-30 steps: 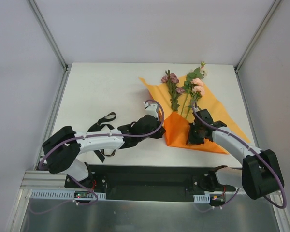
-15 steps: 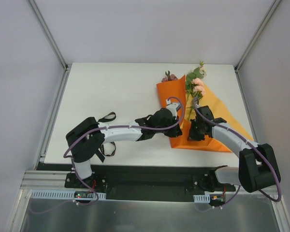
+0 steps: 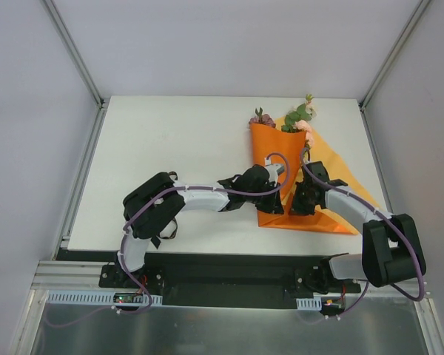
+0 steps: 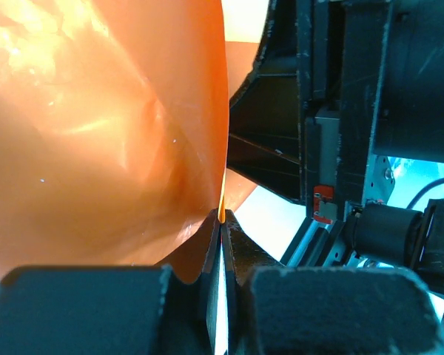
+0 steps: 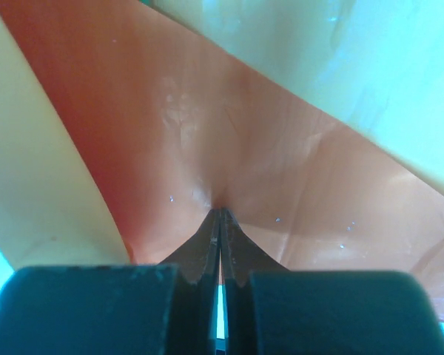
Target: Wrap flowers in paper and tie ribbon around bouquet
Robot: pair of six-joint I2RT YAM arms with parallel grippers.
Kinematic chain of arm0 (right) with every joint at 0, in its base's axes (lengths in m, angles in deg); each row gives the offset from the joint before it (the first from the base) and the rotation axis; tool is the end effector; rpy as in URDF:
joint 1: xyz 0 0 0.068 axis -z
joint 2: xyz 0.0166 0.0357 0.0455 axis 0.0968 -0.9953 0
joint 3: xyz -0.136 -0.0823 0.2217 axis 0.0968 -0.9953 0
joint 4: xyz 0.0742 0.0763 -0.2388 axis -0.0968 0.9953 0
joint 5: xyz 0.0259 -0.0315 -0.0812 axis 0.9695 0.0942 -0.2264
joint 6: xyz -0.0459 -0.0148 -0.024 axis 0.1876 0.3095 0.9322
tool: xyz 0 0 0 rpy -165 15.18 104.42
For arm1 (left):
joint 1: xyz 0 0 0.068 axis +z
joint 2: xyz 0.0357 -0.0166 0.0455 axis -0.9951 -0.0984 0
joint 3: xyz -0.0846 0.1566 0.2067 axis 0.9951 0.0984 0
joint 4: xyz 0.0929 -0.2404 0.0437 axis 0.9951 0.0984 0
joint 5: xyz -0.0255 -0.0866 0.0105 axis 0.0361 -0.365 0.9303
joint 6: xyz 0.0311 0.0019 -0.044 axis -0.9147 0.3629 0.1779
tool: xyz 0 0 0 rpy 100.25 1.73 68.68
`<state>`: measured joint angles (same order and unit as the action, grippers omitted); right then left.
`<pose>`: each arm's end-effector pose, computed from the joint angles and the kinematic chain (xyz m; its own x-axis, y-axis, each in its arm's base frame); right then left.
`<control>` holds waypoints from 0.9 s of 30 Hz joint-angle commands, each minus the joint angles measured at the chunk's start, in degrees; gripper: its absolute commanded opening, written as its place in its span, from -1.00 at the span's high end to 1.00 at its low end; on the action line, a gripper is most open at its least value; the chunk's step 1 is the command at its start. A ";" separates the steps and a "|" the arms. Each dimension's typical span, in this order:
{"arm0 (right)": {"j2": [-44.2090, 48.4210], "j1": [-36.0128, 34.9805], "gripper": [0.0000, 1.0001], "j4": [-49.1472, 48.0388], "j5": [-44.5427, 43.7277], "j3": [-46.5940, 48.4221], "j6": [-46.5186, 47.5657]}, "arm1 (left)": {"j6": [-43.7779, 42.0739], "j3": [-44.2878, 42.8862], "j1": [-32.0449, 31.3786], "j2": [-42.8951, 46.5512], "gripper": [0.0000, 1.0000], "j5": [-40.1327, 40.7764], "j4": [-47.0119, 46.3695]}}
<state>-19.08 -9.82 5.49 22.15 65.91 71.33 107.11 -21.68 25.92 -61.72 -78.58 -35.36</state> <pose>0.2291 0.0665 0.1694 -0.8978 -0.0012 -0.4404 -0.0953 0.9768 0.1916 0.2209 -0.3800 0.1820 -0.7684 0.1324 -0.6261 0.6110 0.4426 -0.6564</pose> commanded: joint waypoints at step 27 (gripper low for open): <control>3.00 9.22 0.81 2.52 0.06 -5.55 -3.99 | 9.74 -3.96 3.33 -9.62 1.00 -18.70 -12.87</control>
<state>-13.04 -1.80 9.71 21.82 60.58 68.79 114.41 -23.84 29.28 -69.50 -91.67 -43.88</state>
